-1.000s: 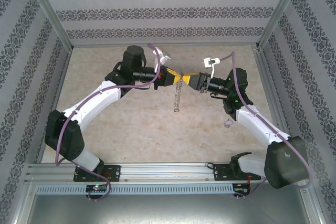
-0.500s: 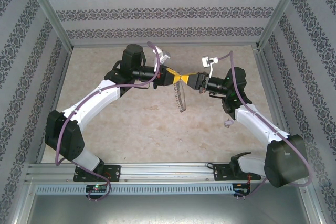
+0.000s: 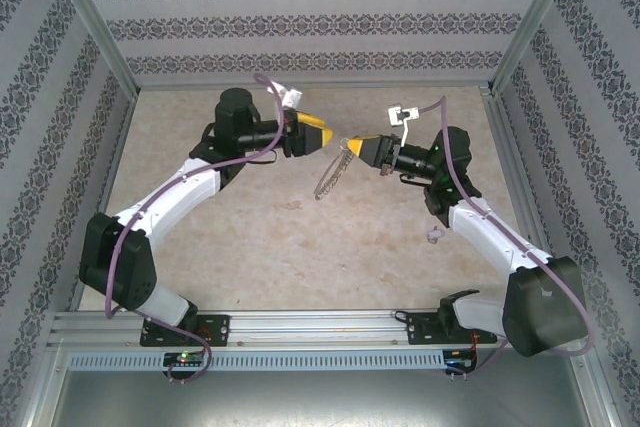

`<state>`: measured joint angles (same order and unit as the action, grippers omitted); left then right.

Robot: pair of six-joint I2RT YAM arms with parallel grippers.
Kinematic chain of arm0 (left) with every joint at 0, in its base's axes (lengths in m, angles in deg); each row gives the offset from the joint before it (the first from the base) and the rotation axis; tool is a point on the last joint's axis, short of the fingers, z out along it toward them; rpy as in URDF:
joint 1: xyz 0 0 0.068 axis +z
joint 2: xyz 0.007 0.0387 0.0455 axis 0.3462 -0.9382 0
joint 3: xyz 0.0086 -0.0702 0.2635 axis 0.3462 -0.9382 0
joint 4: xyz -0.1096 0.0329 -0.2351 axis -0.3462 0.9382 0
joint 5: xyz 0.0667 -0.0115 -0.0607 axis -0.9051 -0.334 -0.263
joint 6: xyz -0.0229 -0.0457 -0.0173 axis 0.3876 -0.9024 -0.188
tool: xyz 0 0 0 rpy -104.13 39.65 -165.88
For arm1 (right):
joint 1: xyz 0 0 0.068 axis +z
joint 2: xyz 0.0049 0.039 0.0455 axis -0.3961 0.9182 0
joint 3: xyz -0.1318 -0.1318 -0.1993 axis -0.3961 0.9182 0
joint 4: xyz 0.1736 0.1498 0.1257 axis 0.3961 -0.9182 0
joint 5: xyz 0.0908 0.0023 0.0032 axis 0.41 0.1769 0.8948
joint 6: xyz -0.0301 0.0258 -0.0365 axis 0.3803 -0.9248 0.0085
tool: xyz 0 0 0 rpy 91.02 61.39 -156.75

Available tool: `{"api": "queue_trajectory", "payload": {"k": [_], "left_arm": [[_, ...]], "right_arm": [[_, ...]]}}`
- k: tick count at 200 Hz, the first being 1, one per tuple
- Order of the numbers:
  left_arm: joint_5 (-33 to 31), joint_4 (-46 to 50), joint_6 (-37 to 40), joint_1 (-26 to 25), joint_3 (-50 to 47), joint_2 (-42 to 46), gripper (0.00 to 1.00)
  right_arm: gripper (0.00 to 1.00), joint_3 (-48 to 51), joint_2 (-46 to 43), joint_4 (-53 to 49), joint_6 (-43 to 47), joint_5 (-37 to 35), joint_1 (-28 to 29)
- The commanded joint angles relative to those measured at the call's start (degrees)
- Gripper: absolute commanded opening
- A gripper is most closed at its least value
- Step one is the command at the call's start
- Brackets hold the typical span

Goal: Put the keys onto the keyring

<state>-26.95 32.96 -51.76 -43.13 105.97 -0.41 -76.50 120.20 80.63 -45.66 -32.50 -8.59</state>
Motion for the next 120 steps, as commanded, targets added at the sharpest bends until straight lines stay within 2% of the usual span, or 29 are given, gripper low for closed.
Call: {"api": "queue_trajectory", "payload": {"k": [1, 40, 83, 120], "left_arm": [[-4.2, -15.4, -12.9, 1.3, -2.4, 2.2, 0.59], [-2.4, -24.0, -19.8, 1.3, -3.1, 0.0, 0.5], [-0.6, -38.8, -30.9, 0.8, -2.8, -4.9, 0.4], [-0.4, -44.6, -34.7, -1.6, -1.5, -7.6, 0.35]], "right_arm": [[0.0, -3.2, -1.3, 4.2, 1.1, -1.2, -0.7], [0.0, -5.1, -2.3, 4.5, 2.1, -2.8, -0.7], [0.0, -6.5, -3.0, 7.7, 3.4, -5.1, -0.4], [0.0, -8.4, -2.3, 10.0, 3.7, -7.5, 0.6]]}}
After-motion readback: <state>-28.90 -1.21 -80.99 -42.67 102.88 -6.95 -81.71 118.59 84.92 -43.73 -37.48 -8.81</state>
